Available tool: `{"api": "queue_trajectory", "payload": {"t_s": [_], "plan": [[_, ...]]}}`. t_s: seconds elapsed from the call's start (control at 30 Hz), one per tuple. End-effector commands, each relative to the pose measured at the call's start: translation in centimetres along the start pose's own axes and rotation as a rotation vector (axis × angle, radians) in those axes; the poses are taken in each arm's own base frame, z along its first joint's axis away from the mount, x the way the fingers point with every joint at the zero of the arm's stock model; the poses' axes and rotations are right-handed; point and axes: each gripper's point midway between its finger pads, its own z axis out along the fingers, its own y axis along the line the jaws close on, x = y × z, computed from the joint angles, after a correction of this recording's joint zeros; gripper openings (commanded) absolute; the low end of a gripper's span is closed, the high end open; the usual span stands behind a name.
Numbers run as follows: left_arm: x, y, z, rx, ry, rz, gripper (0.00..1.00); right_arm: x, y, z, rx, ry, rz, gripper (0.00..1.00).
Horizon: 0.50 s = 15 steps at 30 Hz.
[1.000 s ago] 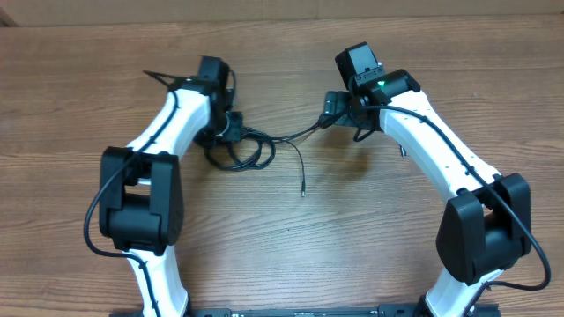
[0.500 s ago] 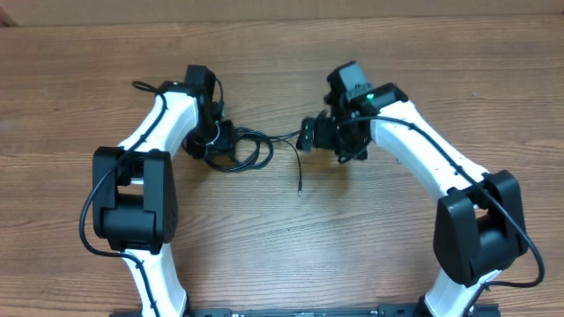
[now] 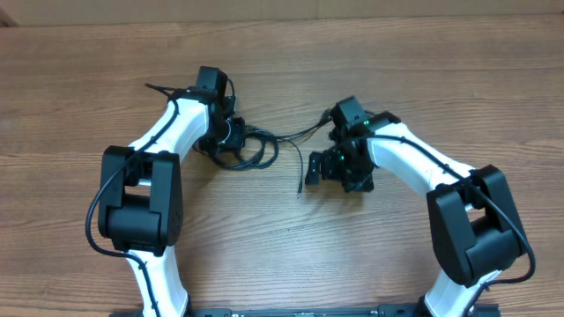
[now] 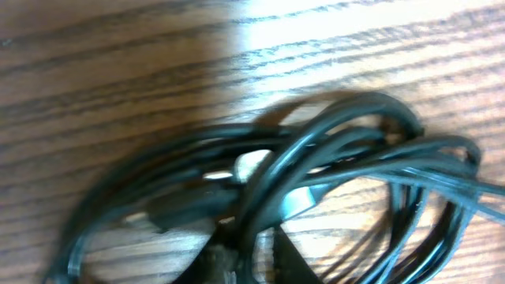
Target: Untangle cables
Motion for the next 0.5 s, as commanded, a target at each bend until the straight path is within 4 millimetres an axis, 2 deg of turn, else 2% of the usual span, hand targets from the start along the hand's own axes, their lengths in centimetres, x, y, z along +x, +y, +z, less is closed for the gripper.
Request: {"api": "queue_trajectory", "payload": {"t_s": [0.0, 0.17, 0.33, 0.47], "plan": [[-0.4, -1.1, -0.8, 0.024, -0.027, 0.05, 0.04, 1.2, -0.9, 1.0, 0.007, 0.023, 0.002, 1.0], [-1.3, -2.5, -3.0, 0.077, -0.054, 0.122, 0.04, 1.4, -3.5, 1.2, 0.127, 0.0, 0.013, 1.0], [-1.8, -5.6, -8.0, 0.199, -0.145, 0.246, 0.04, 0.9, -2.7, -0.5, 0.102, -0.054, -0.009, 1.0], [-1.6, -7.7, -12.2, 0.279, -0.226, 0.324, 0.04, 0.7, -1.4, -3.0, 0.06, -0.123, -0.068, 1.0]]}}
